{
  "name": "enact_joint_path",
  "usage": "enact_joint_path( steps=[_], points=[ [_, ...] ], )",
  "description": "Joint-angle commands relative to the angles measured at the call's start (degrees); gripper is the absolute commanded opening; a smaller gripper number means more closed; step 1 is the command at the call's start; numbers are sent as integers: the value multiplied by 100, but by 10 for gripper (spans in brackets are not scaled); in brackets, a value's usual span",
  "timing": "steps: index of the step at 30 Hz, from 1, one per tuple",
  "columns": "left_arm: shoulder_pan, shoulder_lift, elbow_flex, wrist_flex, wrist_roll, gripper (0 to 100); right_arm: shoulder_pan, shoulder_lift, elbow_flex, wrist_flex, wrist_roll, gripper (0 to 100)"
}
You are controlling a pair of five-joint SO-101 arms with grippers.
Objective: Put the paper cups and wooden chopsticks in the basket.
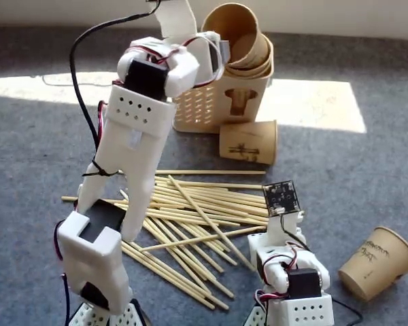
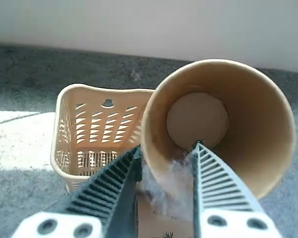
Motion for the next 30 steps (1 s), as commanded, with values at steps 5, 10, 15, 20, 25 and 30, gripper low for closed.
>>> enact_joint_path(
  steps=[5, 10, 15, 20, 25, 30],
  points=[
    [620, -57, -312, -26, 0, 168, -66, -92, 681, 4, -44, 10],
    [567, -101, -321, -387, -9, 168, -66, -92, 681, 4, -44, 10],
    [558, -127, -330, -422, -9, 168, -66, -92, 681, 4, -44, 10],
    [523, -523, -295, -369, -334, 169, -66, -92, 681, 4, -44, 10],
    [541, -1103, -295, 316, -1037, 172, -66, -92, 681, 4, -44, 10],
    [505, -1596, -295, 1292, -1380, 172, -66, -92, 681, 4, -44, 10]
  ],
)
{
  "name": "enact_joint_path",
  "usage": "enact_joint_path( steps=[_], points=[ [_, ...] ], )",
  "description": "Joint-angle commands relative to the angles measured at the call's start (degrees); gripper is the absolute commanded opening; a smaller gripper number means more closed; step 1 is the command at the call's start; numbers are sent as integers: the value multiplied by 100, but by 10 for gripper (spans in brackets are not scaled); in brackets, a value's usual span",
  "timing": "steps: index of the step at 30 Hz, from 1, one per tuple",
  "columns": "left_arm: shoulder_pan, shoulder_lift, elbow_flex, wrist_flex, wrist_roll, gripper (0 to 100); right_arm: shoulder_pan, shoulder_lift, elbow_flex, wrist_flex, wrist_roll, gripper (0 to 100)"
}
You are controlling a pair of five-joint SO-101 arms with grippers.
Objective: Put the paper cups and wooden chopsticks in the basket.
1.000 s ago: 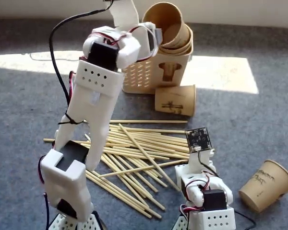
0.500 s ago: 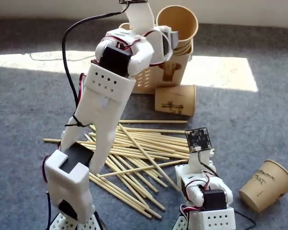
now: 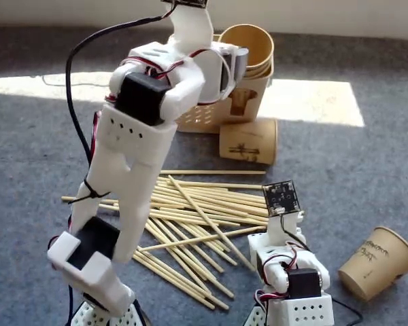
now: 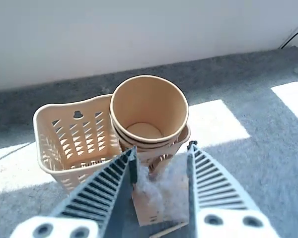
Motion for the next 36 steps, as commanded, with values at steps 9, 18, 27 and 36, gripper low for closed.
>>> enact_joint_path(
  steps=[9, 18, 27, 36],
  points=[
    [-400, -1235, -277, 1556, -501, 168, -66, -92, 681, 4, -44, 10],
    [-778, -1710, -233, 2145, -510, 134, -66, -92, 681, 4, -44, 10],
    [-804, -2730, 1420, 2127, -844, 9, -66, -92, 681, 4, -44, 10],
    [-813, -4233, 3002, 1714, -844, 10, -66, -92, 681, 4, -44, 10]
  ],
)
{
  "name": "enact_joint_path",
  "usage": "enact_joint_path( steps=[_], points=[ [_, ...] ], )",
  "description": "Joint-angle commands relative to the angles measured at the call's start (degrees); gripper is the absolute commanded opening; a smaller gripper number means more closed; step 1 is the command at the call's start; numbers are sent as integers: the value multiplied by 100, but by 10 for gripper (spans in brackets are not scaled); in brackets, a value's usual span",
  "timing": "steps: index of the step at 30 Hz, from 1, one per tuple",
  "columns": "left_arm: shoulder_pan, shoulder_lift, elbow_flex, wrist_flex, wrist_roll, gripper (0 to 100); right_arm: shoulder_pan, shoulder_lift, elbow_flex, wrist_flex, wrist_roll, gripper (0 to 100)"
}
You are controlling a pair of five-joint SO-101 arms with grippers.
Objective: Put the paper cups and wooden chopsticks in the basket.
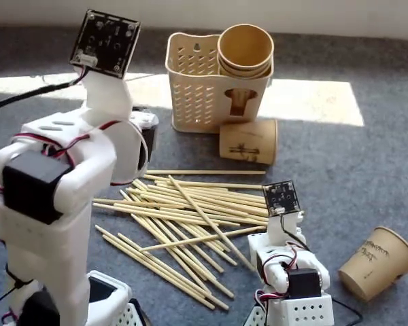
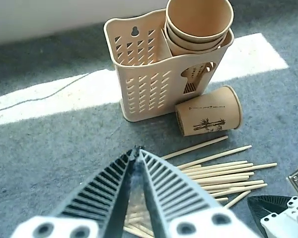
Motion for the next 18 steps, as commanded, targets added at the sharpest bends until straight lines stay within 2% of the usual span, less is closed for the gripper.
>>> enact_joint_path(
  steps=[1, 9, 15, 18],
  points=[
    [-101, -875, 813, -396, -70, 10, -66, -92, 681, 4, -44, 10],
    [-101, -2123, 2607, -1073, -88, 14, -66, -92, 681, 4, -44, 10],
    [-110, -2844, 3670, -1547, -510, 14, -66, -92, 681, 4, -44, 10],
    [-400, -3081, 4004, -1582, -510, 14, -66, -92, 681, 4, -44, 10]
  ],
)
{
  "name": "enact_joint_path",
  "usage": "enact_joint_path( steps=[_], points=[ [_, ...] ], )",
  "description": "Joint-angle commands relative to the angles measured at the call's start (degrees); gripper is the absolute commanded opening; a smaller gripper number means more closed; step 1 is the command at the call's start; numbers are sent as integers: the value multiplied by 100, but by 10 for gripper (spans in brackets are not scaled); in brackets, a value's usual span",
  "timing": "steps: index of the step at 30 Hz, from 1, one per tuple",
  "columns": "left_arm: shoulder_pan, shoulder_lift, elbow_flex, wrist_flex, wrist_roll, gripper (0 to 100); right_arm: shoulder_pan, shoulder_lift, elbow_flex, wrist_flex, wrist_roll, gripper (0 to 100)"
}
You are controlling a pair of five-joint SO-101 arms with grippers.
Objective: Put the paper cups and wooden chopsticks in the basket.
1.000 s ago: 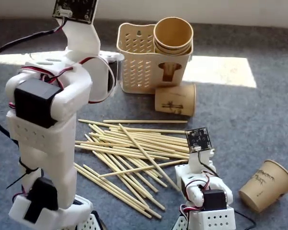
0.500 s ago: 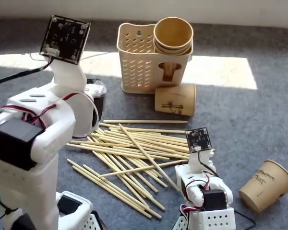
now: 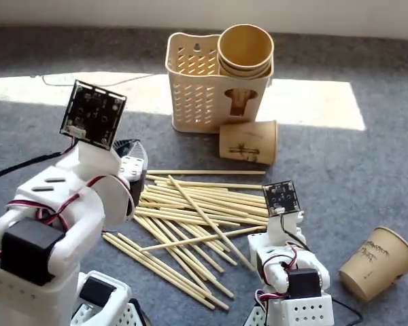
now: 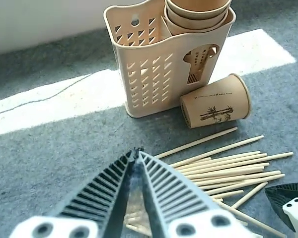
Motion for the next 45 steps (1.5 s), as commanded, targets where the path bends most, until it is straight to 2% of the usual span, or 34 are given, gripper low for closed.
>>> enact_joint_path(
  steps=[1, 6, 16, 20, 27, 29, 34, 38, 41, 45],
  points=[
    [-426, -382, 347, -193, -62, 14, -66, -92, 681, 4, -44, 10],
    [-787, -637, 901, -299, -70, 14, -66, -92, 681, 4, -44, 10],
    [-822, -1446, 1719, -378, -70, 14, -66, -92, 681, 4, -44, 10],
    [-796, -1508, 2018, -501, -431, 14, -66, -92, 681, 4, -44, 10],
    [-813, -1508, 2334, -475, -475, 15, -66, -92, 681, 4, -44, 10],
    [-796, -1508, 2360, -466, -475, 37, -66, -92, 681, 4, -44, 10],
    [-796, -1508, 2369, -457, -466, 184, -66, -92, 681, 4, -44, 10],
    [-778, -1508, 2563, -492, -484, 186, -66, -92, 681, 4, -44, 10],
    [-760, -1499, 2800, -501, -835, 188, -66, -92, 681, 4, -44, 10],
    [-330, -1499, 2897, -510, -870, 190, -66, -92, 681, 4, -44, 10]
  ],
)
